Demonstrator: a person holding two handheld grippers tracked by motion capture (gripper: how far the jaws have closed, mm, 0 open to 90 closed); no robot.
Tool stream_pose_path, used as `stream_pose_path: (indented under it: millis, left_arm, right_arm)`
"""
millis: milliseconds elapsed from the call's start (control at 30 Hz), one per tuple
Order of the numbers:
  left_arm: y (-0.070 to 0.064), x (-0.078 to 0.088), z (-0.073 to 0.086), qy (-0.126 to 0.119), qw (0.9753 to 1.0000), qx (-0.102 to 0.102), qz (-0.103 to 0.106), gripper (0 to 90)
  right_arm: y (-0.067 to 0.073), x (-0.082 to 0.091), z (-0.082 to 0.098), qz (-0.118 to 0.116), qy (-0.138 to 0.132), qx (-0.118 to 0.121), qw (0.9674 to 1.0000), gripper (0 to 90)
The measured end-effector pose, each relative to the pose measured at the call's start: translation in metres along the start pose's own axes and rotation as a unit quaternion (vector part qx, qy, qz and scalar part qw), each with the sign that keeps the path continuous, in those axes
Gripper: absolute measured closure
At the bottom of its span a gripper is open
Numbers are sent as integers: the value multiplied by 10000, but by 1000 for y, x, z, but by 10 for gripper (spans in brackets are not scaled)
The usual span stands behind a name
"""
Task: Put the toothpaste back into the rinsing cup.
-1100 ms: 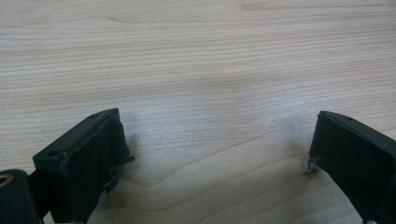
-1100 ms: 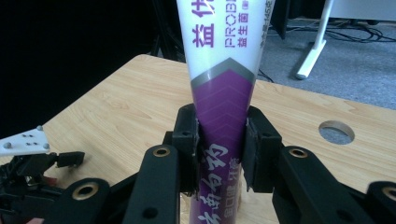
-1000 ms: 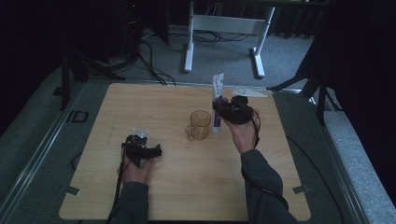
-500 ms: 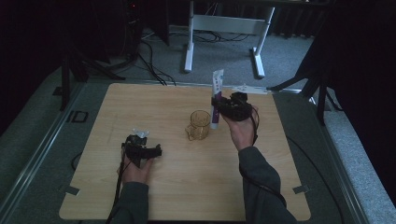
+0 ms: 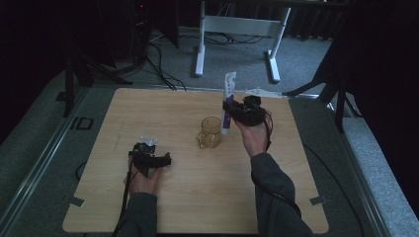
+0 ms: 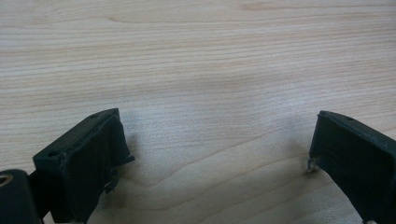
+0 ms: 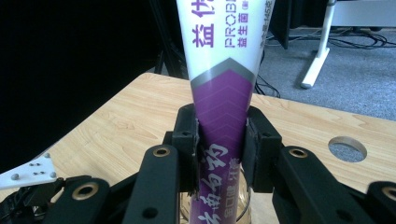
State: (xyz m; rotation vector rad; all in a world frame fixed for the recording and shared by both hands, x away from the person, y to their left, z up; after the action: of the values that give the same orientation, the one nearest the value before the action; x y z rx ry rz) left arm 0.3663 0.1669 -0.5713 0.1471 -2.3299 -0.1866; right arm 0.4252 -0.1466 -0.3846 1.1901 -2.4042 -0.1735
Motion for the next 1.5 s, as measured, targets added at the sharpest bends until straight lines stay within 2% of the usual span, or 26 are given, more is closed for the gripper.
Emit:
stream_pose_path:
  millis: [500,733,1500]
  left_arm:
    - [0,0,0,-8,10000,7,-1,28]
    - [0,0,0,-6,10000,3,-1,28]
    - [0,0,0,-5,10000,4,0,28]
  right_arm:
    - [-7,-10,-4,-18,-57,-131,9999,703]
    - [-10,-13,-3,72,-96,-154,9998,703]
    - [-21,-25,-1,128,-66,-386,9992,702]
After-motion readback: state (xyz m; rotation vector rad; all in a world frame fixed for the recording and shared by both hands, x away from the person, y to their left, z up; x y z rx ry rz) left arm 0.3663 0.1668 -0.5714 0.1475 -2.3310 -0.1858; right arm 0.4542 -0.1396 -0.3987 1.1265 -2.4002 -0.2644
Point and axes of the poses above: each handheld gripper's, and its own axes: x roughly backward along the jaws, z roughly out of its underside, y roughly to its left, the point moved 1 cm from there along -x, roughly forward along the jaws, and after that the axes turned 15 degrees about -z, right-handed, at the moved point
